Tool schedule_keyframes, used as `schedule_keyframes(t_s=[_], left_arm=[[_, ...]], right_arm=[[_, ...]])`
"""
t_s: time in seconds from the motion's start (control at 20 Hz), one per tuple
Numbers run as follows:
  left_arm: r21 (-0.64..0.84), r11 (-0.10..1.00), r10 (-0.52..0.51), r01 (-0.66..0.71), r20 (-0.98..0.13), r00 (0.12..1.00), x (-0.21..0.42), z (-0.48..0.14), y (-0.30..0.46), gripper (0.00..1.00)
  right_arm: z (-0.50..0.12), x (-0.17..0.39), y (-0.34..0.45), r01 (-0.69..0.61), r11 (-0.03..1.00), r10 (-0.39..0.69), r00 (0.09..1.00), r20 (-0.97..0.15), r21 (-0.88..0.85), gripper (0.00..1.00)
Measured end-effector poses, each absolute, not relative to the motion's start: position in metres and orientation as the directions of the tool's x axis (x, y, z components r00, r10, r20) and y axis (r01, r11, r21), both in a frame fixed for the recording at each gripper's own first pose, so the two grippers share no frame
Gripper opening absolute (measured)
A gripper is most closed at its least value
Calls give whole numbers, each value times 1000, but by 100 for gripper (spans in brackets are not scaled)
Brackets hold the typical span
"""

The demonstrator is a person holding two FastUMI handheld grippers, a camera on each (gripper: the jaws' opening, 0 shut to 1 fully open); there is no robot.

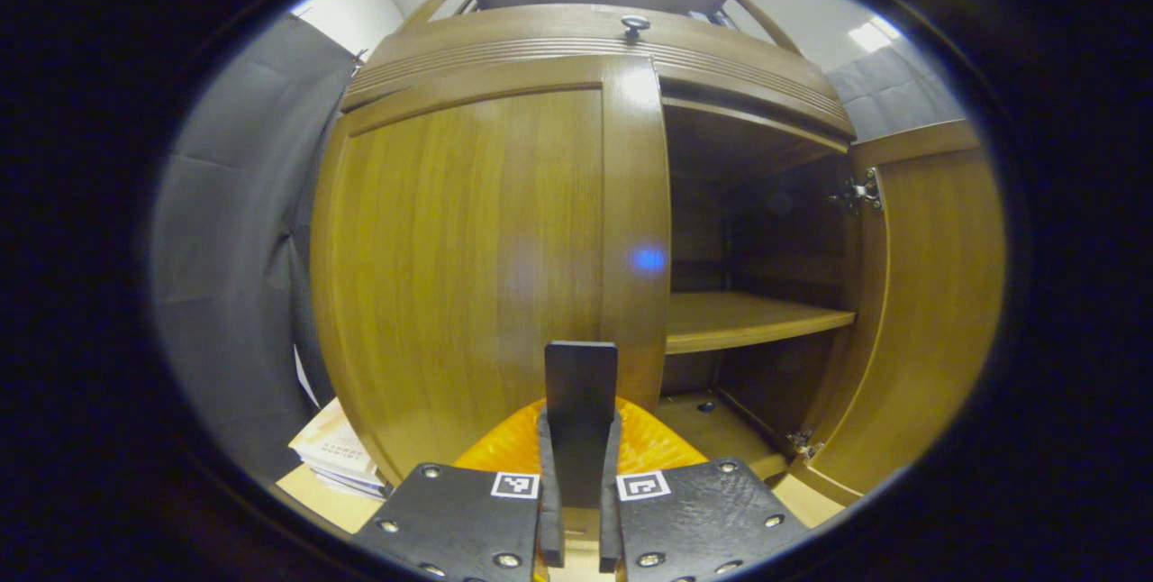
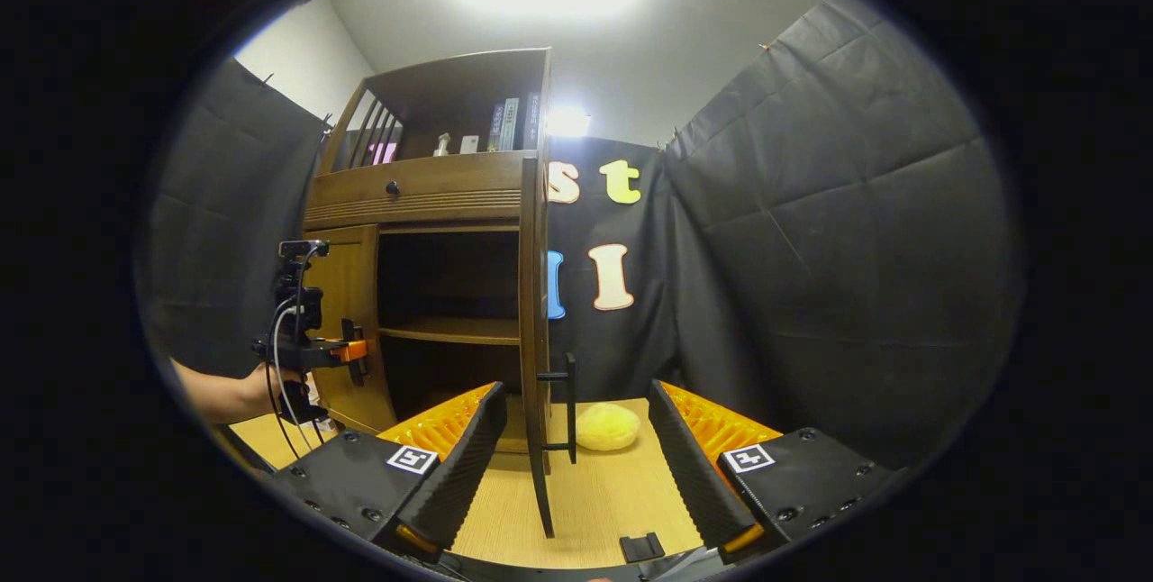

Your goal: Open the right door of the double-door shoe cabinet with the right hand, and open the left door with the left hand.

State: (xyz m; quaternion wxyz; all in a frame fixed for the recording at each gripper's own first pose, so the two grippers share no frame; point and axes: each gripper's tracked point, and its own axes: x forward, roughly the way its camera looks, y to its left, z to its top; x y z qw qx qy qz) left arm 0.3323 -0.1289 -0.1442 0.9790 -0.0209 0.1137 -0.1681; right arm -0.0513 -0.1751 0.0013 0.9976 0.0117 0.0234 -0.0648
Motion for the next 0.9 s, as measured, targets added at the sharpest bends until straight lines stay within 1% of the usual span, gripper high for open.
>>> schedule_keyframes(t_s=[0.2, 0.25, 0.3, 0.35, 0.45, 0.5, 0.55, 0.6, 0.65, 0.7, 0.9], left_arm=[[-78, 949, -316, 306, -221, 923, 313, -140, -112, 17], [-80, 951, -309, 298, -220, 925, 309, -140, -108, 15], [-79, 953, -302, 291, -220, 928, 305, -138, -104, 16], [-79, 956, -293, 283, -219, 931, 301, -138, -100, 18], [-78, 961, -277, 266, -220, 935, 292, -136, -90, 18], [-75, 963, -269, 258, -221, 938, 288, -134, -85, 15], [-74, 965, -261, 251, -221, 940, 284, -134, -79, 17], [-70, 968, -252, 243, -222, 942, 280, -133, -74, 16], [-67, 970, -244, 234, -223, 944, 278, -132, -69, 15], [-68, 972, -235, 225, -223, 946, 275, -132, -66, 17], [-61, 977, -215, 206, -232, 949, 264, -133, -50, 16]], right_arm=[[5, -55, -171, 89, 996, -88, 995, -35, 30, 96], [5, -56, -170, 77, 996, -76, 997, -31, 33, 99], [5, -58, -169, 68, 997, -67, 997, -29, 35, 99], [5, -59, -168, 57, 998, -56, 998, -28, 38, 96], [4, -62, -167, 39, 998, -38, 999, -27, 45, 96], [4, -65, -166, 28, 998, -27, 999, -26, 52, 96], [3, -66, -165, 16, 998, -15, 1000, -26, 59, 99], [3, -68, -163, 4, 998, -3, 1000, -26, 64, 96], [3, -70, -161, -10, 998, 11, 1000, -25, 66, 99], [2, -71, -160, -22, 998, 23, 999, -26, 64, 99], [1, -76, -154, -50, 996, 53, 998, -32, 75, 99]])
